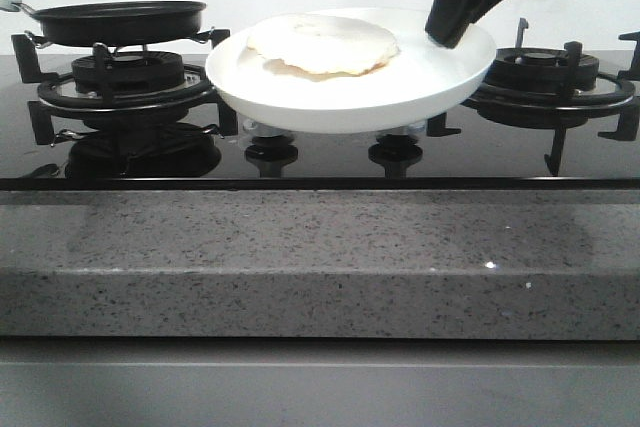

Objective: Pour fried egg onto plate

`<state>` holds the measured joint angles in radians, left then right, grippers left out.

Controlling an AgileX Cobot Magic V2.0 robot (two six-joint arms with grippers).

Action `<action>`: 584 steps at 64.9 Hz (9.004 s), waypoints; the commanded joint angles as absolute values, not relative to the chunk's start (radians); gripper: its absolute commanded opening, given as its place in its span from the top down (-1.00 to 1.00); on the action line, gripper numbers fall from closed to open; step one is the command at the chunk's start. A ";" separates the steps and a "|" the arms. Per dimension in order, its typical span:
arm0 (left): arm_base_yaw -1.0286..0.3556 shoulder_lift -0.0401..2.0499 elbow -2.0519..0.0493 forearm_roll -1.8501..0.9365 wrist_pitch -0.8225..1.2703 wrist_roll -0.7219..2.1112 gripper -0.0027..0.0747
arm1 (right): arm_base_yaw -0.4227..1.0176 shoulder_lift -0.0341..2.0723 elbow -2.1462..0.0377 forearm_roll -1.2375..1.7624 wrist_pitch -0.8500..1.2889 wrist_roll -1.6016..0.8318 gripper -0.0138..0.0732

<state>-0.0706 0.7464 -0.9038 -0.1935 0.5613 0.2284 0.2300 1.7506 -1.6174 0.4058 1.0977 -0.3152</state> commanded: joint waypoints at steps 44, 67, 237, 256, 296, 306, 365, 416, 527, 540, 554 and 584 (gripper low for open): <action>-0.078 0.295 -0.569 -0.173 0.386 0.225 0.98 | 0.228 1.692 -1.645 0.451 1.072 -0.318 0.84; -0.078 0.295 -0.569 -0.173 0.384 0.225 0.98 | 0.227 1.694 -1.673 0.498 1.003 -0.310 0.84; -0.078 0.295 -0.569 -0.173 0.384 0.225 0.98 | 0.163 1.800 -2.108 0.089 1.335 -0.132 0.83; -0.078 0.295 -0.569 -0.173 0.384 0.225 0.98 | 0.163 1.516 -1.791 0.075 1.292 -0.112 0.83; -0.078 0.295 -0.569 -0.173 0.384 0.225 0.98 | 0.163 0.715 -0.748 0.100 0.632 -0.113 0.84; -0.078 0.295 -0.569 -0.173 0.384 0.225 0.98 | 0.163 0.524 -0.604 0.100 0.574 -0.113 0.84; -0.078 0.295 -0.569 -0.173 0.384 0.225 0.98 | 0.163 0.238 -0.454 0.104 0.469 -0.113 0.84; -0.076 0.233 -0.429 -0.050 0.282 0.067 0.98 | 0.163 0.238 -0.454 0.104 0.469 -0.113 0.84; -0.007 -0.025 0.011 -0.095 0.106 0.065 0.98 | 0.163 0.238 -0.454 0.104 0.469 -0.113 0.84; -0.007 -0.025 0.011 -0.095 0.106 0.065 0.98 | 0.156 0.220 -0.388 0.092 0.362 -0.113 0.84; -0.007 -0.025 0.011 -0.095 0.106 0.065 0.98 | 0.045 0.056 -0.172 0.090 0.225 -0.113 0.84; -0.007 -0.025 0.011 -0.095 0.106 0.065 0.98 | -0.002 -0.031 0.024 0.114 0.113 -0.113 0.84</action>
